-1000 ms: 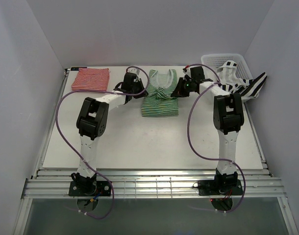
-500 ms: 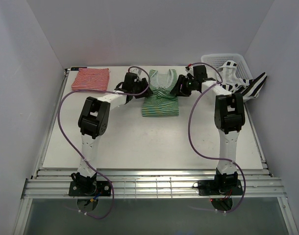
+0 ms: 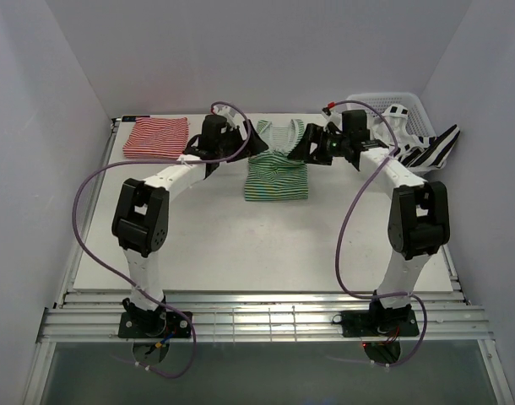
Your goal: Fold and stack the tank tops
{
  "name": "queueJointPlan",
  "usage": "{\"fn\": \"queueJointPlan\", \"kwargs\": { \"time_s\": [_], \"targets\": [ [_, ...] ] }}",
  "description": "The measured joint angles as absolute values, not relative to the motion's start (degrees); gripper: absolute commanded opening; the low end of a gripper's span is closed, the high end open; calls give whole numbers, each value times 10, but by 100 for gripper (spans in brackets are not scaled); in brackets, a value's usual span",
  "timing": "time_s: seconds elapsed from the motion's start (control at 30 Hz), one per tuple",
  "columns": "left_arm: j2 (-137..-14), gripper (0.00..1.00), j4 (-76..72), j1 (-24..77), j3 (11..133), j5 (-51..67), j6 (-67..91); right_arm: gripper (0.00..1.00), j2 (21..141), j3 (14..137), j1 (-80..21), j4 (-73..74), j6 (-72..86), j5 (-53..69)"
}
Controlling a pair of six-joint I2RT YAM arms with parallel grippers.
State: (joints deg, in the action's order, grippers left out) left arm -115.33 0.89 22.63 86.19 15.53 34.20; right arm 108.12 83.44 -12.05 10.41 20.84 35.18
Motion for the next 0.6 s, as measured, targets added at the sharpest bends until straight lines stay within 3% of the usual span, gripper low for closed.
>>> {"fn": "queueJointPlan", "kwargs": {
  "time_s": [0.2, 0.6],
  "targets": [
    [-1119, 98, -24, 239, 829, 189, 366, 90, 1051, 754, -159, 5, 262, 388],
    [-1216, 98, -49, 255, 792, 254, 404, 90, 1161, 666, -149, -100, 337, 409]
  ]
}}
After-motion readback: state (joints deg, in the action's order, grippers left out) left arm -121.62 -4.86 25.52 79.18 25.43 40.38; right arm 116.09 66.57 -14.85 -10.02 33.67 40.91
